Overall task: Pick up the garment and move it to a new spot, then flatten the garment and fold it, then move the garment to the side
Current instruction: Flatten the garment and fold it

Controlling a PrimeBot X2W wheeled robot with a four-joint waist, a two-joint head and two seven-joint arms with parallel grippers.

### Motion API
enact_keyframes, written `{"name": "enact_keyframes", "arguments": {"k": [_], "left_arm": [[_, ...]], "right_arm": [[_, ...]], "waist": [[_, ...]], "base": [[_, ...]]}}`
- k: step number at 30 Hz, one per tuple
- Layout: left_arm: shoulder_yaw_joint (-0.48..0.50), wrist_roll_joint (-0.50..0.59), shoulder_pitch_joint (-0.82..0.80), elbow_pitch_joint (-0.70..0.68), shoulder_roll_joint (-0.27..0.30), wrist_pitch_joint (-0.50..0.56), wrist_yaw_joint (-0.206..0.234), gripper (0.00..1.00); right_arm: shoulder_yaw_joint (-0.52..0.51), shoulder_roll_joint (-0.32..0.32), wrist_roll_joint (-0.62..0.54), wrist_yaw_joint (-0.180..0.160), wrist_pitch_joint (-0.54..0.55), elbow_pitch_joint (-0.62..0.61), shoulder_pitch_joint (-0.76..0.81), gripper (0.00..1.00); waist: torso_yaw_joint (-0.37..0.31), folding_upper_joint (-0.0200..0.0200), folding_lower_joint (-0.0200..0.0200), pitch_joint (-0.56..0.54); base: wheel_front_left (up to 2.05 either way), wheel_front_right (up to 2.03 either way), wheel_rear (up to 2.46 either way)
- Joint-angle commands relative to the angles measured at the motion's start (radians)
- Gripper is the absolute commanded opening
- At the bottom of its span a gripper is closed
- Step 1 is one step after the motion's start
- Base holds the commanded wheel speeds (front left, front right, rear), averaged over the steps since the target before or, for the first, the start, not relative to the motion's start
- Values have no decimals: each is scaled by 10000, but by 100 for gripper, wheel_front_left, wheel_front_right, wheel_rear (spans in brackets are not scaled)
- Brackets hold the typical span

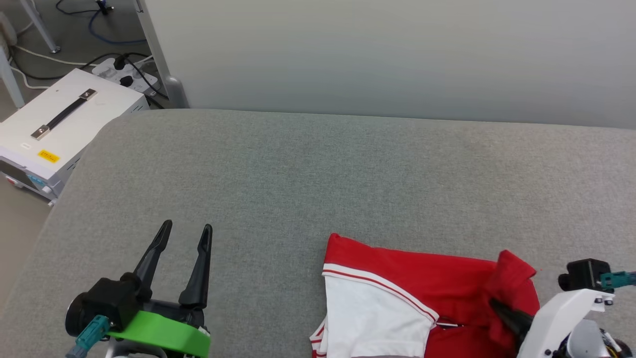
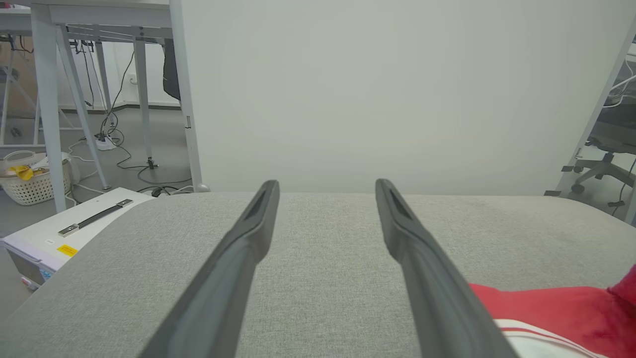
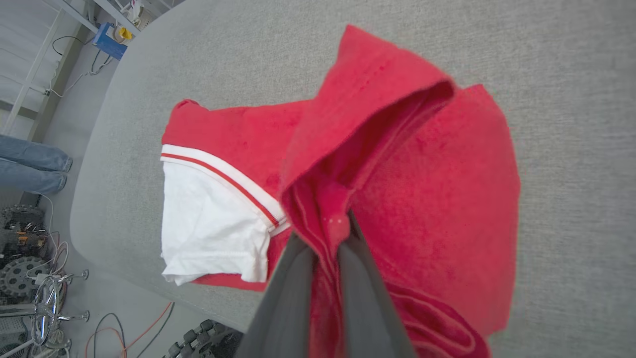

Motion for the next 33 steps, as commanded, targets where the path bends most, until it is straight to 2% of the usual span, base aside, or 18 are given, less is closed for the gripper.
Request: {"name": "enact_keyframes", "arguments": {"k": [1, 5, 10, 16, 21, 24, 25, 26, 27, 33], "left_arm": [[48, -74, 233, -27, -65, -57, -28, 100], [17, -97, 212, -6, -62, -57, -28, 100], [-9, -128, 167, 1, -64, -57, -28, 100], [-72, -142, 102, 35, -43, -57, -28, 100], [-179, -142, 16, 63, -16, -57, -29, 100], [-201, -146, -8, 65, 0, -57, -29, 100], [-196, -144, -12, 69, 5, -57, -29, 100], [-193, -145, -17, 71, 8, -57, -29, 100], [-191, -145, -23, 73, 10, -57, -29, 100], [-151, -153, -16, 88, 21, -57, -29, 100]], "right_arm": [[120, 130, 108, -7, 72, -110, -48, 0], [615, 533, 267, -7, 158, -183, -329, 0], [1165, 722, 565, -7, 42, 121, -727, 0], [2166, 736, 1438, -7, -856, 1232, -1372, 0], [3026, 737, 1500, -7, -1462, 2212, -1789, 0], [3203, 738, 1376, -7, -1754, 2760, -2020, 0], [3213, 738, 1271, -7, -1886, 2959, -2118, 43], [3241, 738, 1204, -7, -1970, 3101, -2196, 76], [3317, 738, 1172, -7, -2030, 3249, -2277, 100], [4322, 738, 1591, -7, -2186, 3260, -2535, 100]], "waist": [[78, 113, 0, -31], [256, 113, 0, -66], [434, 113, 0, -54], [684, 113, 0, -33], [886, 113, 0, 34], [966, 113, 0, 90], [988, 113, 0, 114], [1005, 113, 0, 135], [1021, 113, 0, 159], [1008, 113, 0, 210]], "base": [[0, 0, 0], [0, 0, 0], [0, 0, 0], [0, 0, 0], [0, 0, 0], [0, 0, 0], [0, 0, 0], [0, 0, 0], [0, 0, 0], [0, 0, 0]]}}
